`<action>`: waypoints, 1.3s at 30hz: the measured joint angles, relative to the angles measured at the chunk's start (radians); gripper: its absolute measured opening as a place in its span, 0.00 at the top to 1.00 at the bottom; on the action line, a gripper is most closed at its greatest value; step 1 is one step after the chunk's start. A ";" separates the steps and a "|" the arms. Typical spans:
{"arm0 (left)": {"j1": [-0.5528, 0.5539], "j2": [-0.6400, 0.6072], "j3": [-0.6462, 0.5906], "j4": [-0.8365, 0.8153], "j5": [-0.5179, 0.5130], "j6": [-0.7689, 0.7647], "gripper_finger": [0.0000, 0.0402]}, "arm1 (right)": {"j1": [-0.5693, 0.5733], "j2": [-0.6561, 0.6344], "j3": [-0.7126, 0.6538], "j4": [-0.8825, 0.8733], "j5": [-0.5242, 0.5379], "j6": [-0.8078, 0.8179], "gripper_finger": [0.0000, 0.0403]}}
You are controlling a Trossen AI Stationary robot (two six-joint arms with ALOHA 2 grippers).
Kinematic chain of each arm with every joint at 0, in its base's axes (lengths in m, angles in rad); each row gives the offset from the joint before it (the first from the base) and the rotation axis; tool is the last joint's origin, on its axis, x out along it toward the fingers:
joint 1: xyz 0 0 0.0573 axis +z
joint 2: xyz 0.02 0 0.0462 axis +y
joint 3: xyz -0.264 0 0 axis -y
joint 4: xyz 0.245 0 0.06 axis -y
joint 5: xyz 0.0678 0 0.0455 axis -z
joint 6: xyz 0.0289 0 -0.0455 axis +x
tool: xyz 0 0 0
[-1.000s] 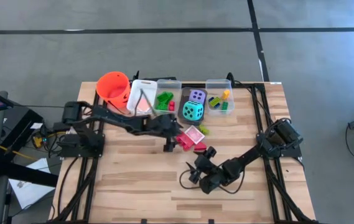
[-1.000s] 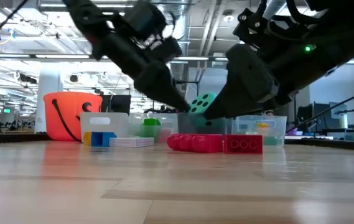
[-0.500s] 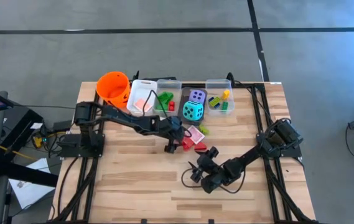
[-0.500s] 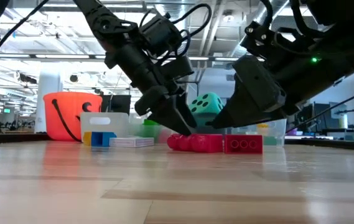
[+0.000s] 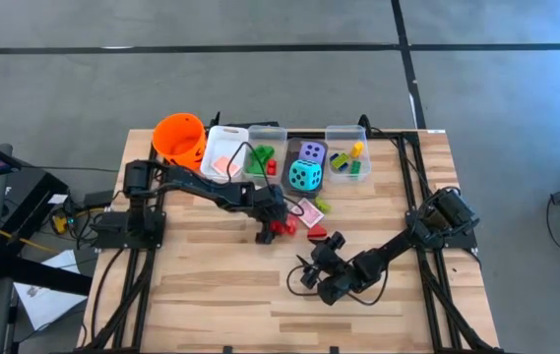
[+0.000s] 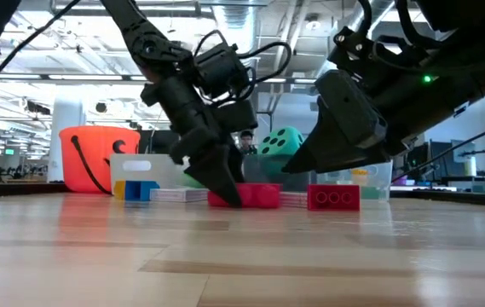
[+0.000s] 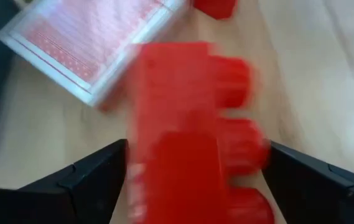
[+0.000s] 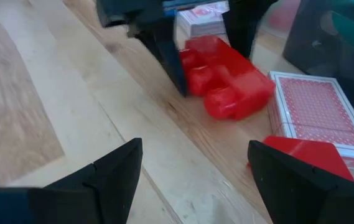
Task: Pick & Place Toys
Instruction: Put the large red game piece into the left transparent bin
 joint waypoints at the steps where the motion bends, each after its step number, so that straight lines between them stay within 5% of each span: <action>1: -0.002 0.000 -0.001 -0.005 0.006 -0.025 0.14 | 0.000 0.000 0.000 0.000 0.000 0.000 0.29; 13: -0.075 0.000 -0.003 0.021 -0.109 -0.160 0.15 | 0.002 0.000 0.000 0.019 -0.027 0.000 0.29; 22: -0.105 0.000 -0.003 0.026 -0.162 -0.192 0.36 | 0.008 0.000 0.000 0.033 -0.026 0.000 0.29; 28: -0.105 -0.013 -0.005 0.018 -0.170 -0.211 0.36 | 0.024 0.000 0.000 0.089 -0.025 -0.008 0.29; 39: -0.104 -0.313 -0.003 -0.021 -0.321 -0.238 0.36 | 0.051 -0.002 0.015 0.319 -0.023 -0.221 0.29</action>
